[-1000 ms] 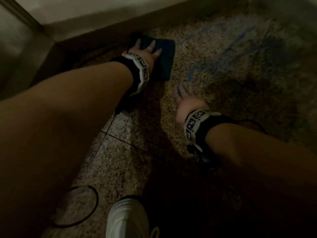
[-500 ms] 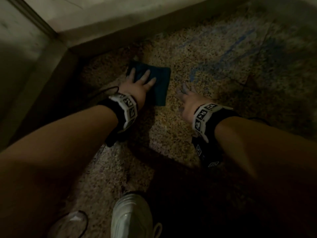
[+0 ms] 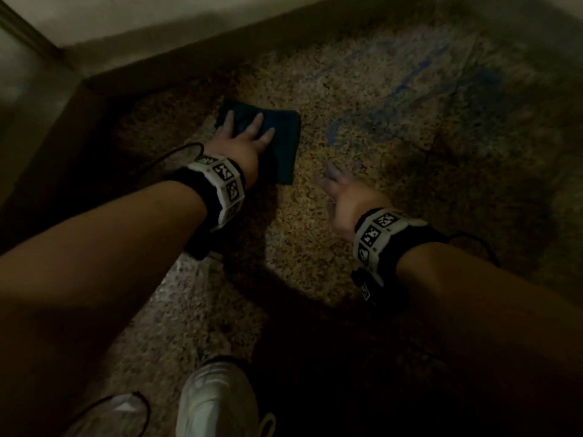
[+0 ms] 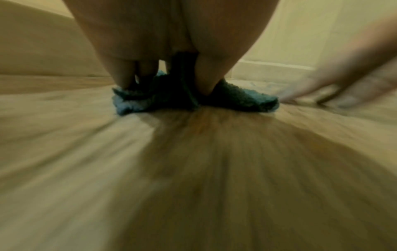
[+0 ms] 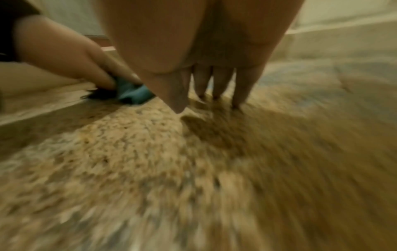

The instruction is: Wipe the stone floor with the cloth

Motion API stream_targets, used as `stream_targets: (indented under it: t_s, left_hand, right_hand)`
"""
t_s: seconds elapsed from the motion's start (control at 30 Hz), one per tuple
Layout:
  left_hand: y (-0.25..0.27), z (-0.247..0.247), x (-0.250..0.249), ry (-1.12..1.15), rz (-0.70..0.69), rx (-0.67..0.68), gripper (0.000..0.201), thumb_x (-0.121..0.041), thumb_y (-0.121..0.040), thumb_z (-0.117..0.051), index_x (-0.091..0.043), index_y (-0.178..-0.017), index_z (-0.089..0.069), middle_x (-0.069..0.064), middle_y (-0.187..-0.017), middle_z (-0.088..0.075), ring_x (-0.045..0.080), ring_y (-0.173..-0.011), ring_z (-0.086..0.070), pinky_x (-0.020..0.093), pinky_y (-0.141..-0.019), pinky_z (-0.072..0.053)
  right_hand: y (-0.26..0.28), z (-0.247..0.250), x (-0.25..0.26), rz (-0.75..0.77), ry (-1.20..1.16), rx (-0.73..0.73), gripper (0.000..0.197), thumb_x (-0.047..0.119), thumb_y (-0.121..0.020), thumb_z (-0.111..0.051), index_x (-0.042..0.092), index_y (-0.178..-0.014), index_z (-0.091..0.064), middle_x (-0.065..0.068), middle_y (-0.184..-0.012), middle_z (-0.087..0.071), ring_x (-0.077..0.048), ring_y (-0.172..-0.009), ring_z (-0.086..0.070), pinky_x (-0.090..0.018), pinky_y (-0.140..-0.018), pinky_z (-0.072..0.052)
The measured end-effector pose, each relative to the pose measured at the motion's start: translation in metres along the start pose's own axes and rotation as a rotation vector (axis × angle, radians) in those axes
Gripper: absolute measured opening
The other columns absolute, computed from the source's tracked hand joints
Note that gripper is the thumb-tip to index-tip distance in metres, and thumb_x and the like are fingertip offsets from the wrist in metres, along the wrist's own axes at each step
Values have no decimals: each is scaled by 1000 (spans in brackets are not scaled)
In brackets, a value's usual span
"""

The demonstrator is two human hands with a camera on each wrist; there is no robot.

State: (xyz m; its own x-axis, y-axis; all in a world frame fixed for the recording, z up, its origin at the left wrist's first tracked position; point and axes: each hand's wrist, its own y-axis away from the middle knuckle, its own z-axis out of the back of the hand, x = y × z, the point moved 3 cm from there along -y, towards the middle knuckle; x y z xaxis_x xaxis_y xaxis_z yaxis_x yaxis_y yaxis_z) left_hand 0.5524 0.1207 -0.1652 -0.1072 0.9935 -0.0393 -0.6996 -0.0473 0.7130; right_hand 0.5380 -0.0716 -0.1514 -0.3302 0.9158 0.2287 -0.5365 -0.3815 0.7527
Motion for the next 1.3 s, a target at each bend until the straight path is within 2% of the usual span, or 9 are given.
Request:
stream_targets:
  t_s: [0.13, 0.33, 0.5, 0.7, 0.87, 0.97, 1.1, 1.2, 1.3]
  left_hand:
    - [-23, 21, -23, 6, -40, -62, 74, -8, -96, -40, -37, -151, 1, -9, -157, 17, 37, -142, 17, 48, -116, -3]
    - [-31, 40, -37, 35, -29, -25, 76, -3, -95, -40, -37, -151, 0, -9, -157, 17, 35, -143, 17, 47, -116, 0]
    - [-20, 27, -31, 28, -37, -18, 82, 0, -94, -43, -41, -150, 1, -12, -157, 19, 33, -144, 15, 51, -117, -8]
    - [11, -12, -21, -41, -89, 21, 78, -3, -96, -38, -41, -149, 5, -12, -155, 22, 31, -143, 18, 46, -117, -6]
    - [25, -37, -21, -10, -85, 44, 83, -1, -92, -38, -45, -148, 6, -15, -153, 26, 32, -143, 21, 50, -118, -1]
    - [23, -28, -30, -51, -69, 40, 80, -4, -95, -39, -44, -148, 6, -13, -154, 24, 32, -143, 19, 47, -117, -4]
    - [3, -3, -49, -64, -80, 6, 79, -5, -95, -41, -43, -149, 4, -12, -156, 21, 33, -143, 17, 46, -117, -6]
    - [-14, 20, -72, -51, -85, 0, 79, -6, -95, -43, -41, -149, 3, -10, -157, 19, 36, -143, 16, 48, -116, -8]
    - [-26, 34, -90, -34, -102, -2, 79, -5, -94, -44, -38, -150, 1, -8, -157, 18, 38, -142, 16, 50, -117, -6]
  right_hand:
    - [-2, 5, -4, 3, -49, 99, 74, 6, -97, -44, 26, -153, 1, 4, -157, 21, -16, -145, 15, -23, -115, -2]
    - [-6, 1, -6, -18, -58, 157, 81, -3, -94, -43, 27, -152, 5, 6, -155, 28, -17, -144, 22, -25, -115, -3]
    - [-2, -1, 1, -49, 12, 126, 81, 0, -95, -41, 26, -151, 10, 5, -155, 28, -19, -144, 21, -29, -116, -5]
    - [10, -6, -22, -46, 82, 63, 71, 26, -100, -44, 25, -153, 3, 0, -158, 20, -22, -146, 14, -30, -117, -1]
    - [24, -14, -61, -122, 152, 103, 78, 8, -98, -46, 35, -151, 5, 3, -156, 25, -22, -146, 16, -37, -118, -13]
    - [25, -15, -59, -149, 145, 157, 78, 13, -100, -45, 36, -150, 9, 4, -155, 28, -25, -145, 17, -39, -116, -17]
    - [23, -17, -52, -163, 114, 197, 79, 29, -100, -46, 30, -150, 15, 2, -153, 32, -28, -143, 23, -40, -118, -10]
    - [22, -16, -59, -139, 22, 211, 88, 19, -95, -54, 31, -150, 14, 2, -153, 32, -29, -143, 24, -39, -117, -13]
    - [20, -12, -63, -102, -48, 228, 86, 8, -95, -51, 32, -150, 11, 3, -154, 30, -29, -143, 21, -40, -115, -17]
